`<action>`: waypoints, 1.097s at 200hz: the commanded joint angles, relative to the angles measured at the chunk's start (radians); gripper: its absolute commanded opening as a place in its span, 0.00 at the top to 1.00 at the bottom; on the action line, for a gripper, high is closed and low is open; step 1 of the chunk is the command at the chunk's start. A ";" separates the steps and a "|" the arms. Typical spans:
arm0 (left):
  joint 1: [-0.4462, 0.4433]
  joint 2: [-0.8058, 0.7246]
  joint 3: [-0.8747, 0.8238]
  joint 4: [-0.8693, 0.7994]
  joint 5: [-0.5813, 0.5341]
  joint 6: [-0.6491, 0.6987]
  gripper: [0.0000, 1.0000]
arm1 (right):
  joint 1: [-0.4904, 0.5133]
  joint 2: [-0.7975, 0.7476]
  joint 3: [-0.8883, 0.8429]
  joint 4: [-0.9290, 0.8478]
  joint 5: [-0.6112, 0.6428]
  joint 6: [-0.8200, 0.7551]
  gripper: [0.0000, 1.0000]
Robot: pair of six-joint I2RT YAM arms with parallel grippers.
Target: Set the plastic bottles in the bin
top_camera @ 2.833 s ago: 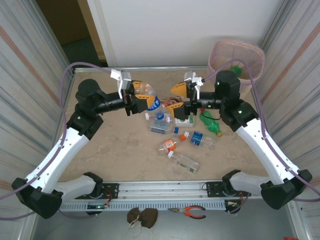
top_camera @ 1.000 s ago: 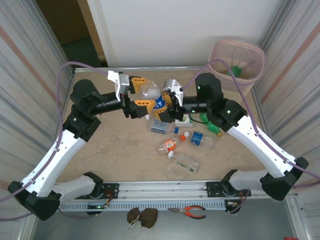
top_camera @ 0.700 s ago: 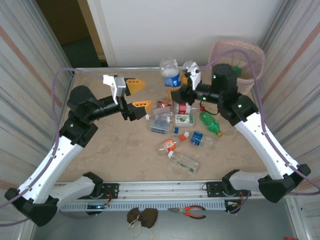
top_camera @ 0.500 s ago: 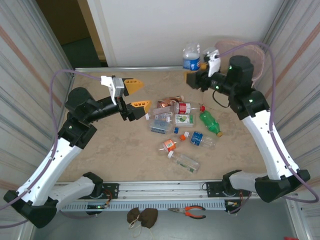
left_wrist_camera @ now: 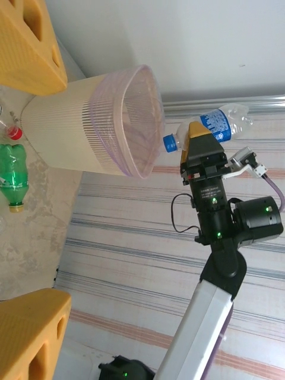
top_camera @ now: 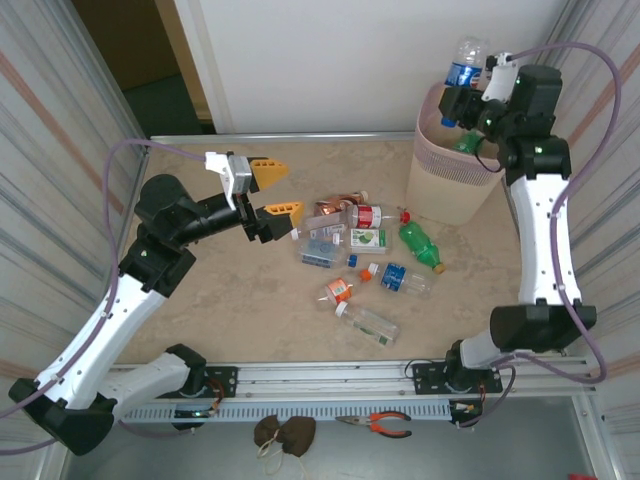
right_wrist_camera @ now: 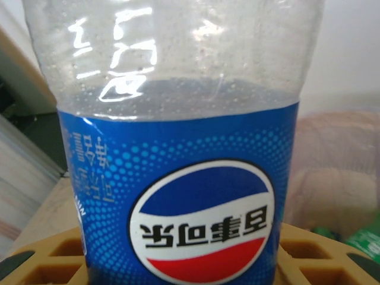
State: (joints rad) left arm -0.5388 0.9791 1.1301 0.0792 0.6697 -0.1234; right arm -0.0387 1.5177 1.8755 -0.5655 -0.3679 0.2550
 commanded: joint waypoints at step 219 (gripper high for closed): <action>0.013 0.005 -0.047 0.016 -0.017 -0.019 0.16 | -0.096 0.730 0.482 -0.547 -0.346 0.110 0.45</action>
State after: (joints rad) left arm -0.5362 1.0000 1.0985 0.0750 0.6594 -0.1314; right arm -0.1570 2.2078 2.2925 -1.0206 -0.6788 0.4263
